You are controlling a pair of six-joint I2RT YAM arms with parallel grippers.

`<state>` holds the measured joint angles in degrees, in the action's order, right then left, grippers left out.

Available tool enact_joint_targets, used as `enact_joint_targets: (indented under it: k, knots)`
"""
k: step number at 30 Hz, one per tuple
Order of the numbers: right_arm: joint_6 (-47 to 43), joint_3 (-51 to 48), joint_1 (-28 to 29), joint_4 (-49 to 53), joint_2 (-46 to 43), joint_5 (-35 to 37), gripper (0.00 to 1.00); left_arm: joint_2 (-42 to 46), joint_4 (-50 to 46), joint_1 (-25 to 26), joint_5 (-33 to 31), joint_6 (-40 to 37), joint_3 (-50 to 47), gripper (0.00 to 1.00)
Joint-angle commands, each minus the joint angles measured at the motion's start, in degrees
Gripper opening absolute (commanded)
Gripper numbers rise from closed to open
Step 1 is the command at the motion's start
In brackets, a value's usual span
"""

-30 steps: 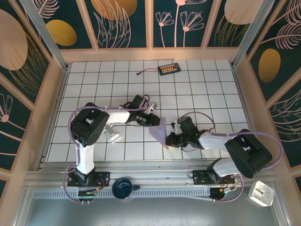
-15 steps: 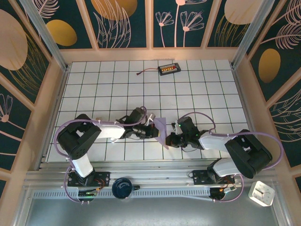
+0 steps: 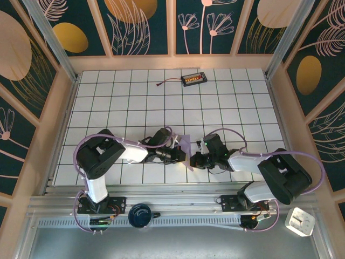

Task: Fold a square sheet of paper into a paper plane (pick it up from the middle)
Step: Fourth fold the wing at the center of the table.

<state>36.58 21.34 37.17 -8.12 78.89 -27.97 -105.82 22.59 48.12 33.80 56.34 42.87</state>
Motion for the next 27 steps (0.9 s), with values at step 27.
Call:
enact_joint_targets:
  k: [27]
  knots:
    - [0.93, -1.14, 0.19, 14.13, 1.61, 6.25, 0.0, -5.01, -5.99, 0.19, -6.48, -1.67, 5.02, 0.0]
